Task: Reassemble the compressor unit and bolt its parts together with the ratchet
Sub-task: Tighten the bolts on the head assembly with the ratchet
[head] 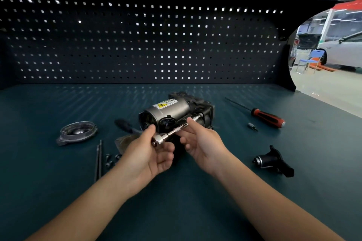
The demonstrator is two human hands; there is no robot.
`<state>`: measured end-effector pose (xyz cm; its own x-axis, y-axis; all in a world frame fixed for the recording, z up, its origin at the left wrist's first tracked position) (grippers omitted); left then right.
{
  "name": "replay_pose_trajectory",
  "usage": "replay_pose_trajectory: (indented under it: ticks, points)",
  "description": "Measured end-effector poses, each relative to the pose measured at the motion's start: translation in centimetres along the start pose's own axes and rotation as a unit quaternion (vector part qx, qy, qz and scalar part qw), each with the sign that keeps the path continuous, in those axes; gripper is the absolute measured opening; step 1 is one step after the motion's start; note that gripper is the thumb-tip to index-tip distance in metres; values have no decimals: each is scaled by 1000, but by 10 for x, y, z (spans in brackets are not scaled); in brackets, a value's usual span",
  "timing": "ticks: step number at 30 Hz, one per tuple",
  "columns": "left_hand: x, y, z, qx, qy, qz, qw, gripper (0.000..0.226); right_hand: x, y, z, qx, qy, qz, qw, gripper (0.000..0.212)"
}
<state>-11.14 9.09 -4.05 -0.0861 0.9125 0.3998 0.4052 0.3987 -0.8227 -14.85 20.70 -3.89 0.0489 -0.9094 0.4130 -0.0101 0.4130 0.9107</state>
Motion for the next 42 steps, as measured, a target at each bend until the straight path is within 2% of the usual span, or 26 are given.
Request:
replay_pose_trajectory:
  ticks: [1,3,5,6,7,8,9,10,11,12,13,14,16,17,18,20,22,25,33,37,42]
  points:
    - [0,2,0,-41,28,-48,998,38,1,1,0,5,8,3,1000,19]
    - [-2,7,0,-74,43,-65,994,40,1,1,0,12,4,-4,1000,16]
    - [-4,6,0,-40,8,15,999,38,-1,0,3,9,-9,-19,1000,13]
    - [-7,1,-2,19,-31,113,993,36,-2,0,5,6,-14,-24,1000,13]
    - [-8,-8,-4,109,-87,251,958,32,-3,0,6,2,-19,-25,1000,14]
    - [-8,-19,-9,212,-144,392,884,26,-2,0,7,1,-20,-26,999,14]
    - [-7,-26,-13,299,-193,496,792,18,-2,0,7,1,-16,-30,999,15]
    - [-5,-30,-18,352,-228,564,712,12,-1,0,7,-2,-7,-41,999,15]
    - [-3,-32,-21,382,-243,600,660,10,-2,2,7,-11,4,-64,998,17]
    - [-1,-31,-21,395,-242,616,637,11,-5,7,8,-32,11,-101,994,19]
    - [-2,-28,-19,392,-232,620,638,12,-13,15,11,-75,3,-153,985,23]
    - [-3,-25,-16,386,-216,614,654,14,-23,26,17,-138,-27,-214,967,26]
    - [-9,-21,-10,388,-181,574,698,19,-46,54,27,-260,-125,-310,906,21]
    - [-11,-20,-7,394,-170,548,718,18,-55,62,31,-282,-156,-331,887,16]
    - [-12,-19,-6,397,-162,524,736,18,-61,65,37,-281,-162,-347,880,22]
    - [-13,-17,-4,396,-150,499,756,17,-66,55,56,-243,-118,-349,898,35]
    - [-13,-15,-3,402,-144,489,760,16,-64,45,68,-216,-77,-342,911,31]
    - [-13,-15,-1,404,-142,484,763,16,-69,42,79,-230,-72,-329,913,24]
    - [-16,-16,-1,397,-142,496,759,14,-78,35,73,-265,-107,-340,896,29]
    - [-13,-17,-4,386,-132,503,762,26,-84,32,67,-262,-108,-363,888,29]
    - [-9,-10,-9,360,-113,517,768,27,-94,30,52,-266,-103,-425,859,23]
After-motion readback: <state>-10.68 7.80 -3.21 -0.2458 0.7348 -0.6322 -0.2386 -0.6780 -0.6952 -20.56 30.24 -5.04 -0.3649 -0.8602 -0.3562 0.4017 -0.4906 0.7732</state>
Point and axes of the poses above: each hand's wrist, its own z-axis towards the middle knuckle, its own x-axis out of the palm, y = z × x, the point moved 5 cm from there along z, towards the middle knuckle, and after that the axes turned 14 degrees about -x, right-handed, at the moved point
